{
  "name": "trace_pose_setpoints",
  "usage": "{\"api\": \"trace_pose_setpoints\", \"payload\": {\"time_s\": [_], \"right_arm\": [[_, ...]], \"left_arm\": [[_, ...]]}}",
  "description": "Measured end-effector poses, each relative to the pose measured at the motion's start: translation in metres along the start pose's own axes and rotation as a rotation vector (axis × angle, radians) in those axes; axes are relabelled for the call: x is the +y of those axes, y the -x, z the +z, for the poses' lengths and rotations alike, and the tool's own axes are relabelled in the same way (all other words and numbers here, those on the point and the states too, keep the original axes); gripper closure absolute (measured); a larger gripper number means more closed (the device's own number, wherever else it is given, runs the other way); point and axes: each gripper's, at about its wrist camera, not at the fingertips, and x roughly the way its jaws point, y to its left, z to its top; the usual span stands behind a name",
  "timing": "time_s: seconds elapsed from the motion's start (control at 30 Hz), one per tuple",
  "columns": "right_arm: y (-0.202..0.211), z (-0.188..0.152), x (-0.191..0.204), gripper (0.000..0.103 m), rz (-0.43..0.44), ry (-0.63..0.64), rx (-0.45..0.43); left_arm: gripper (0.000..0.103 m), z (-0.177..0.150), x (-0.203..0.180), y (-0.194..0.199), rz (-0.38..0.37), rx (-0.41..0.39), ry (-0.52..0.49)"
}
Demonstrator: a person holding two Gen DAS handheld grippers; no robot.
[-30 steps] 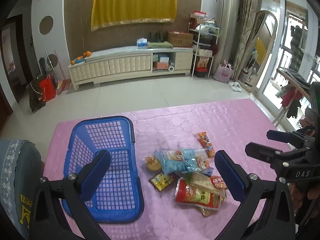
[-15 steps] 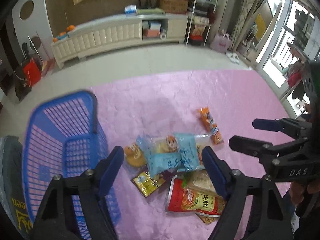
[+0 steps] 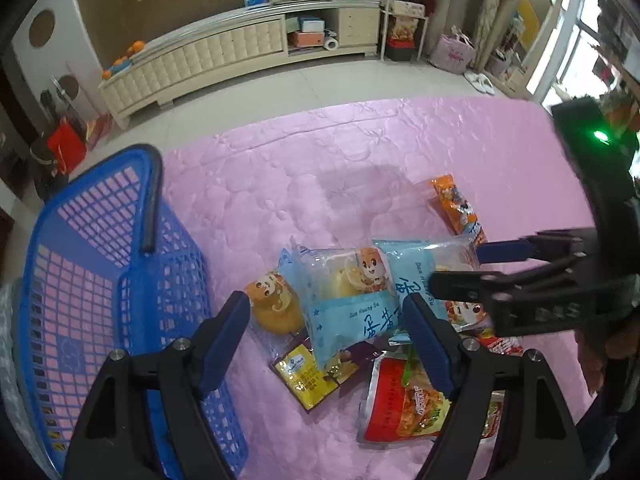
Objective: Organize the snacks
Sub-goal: 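Move both tools toward the snack pile beside the blue basket, then grasp a clear bread bag with the right tool while the left tool grasps the light-blue Dan Huang Su bag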
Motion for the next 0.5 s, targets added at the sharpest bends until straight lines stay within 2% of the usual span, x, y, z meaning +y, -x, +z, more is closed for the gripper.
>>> {"api": "trace_pose_setpoints", "payload": {"time_s": [0.1,0.13,0.17,0.3,0.5], "right_arm": [[-0.008,0.002,0.0,0.036,0.037,0.006,0.021],[-0.008,0.002,0.0,0.046,0.051,0.008,0.021],[-0.005,0.003,0.001,0.05,0.072,0.011,0.017],[0.008,-0.001,0.01,0.059,0.056,0.054,-0.013],[0.031,-0.011,-0.004,0.062,0.073,0.016,-0.068]], "left_arm": [[0.025,-0.001,-0.003,0.0,0.004,0.001,-0.02],[0.025,-0.001,-0.002,0.0,0.007,0.002,-0.023],[0.025,0.0,-0.001,-0.002,0.007,0.001,-0.025],[0.025,0.001,0.0,-0.001,-0.01,0.003,-0.02],[0.025,0.01,-0.006,0.001,-0.036,0.018,-0.022]]}}
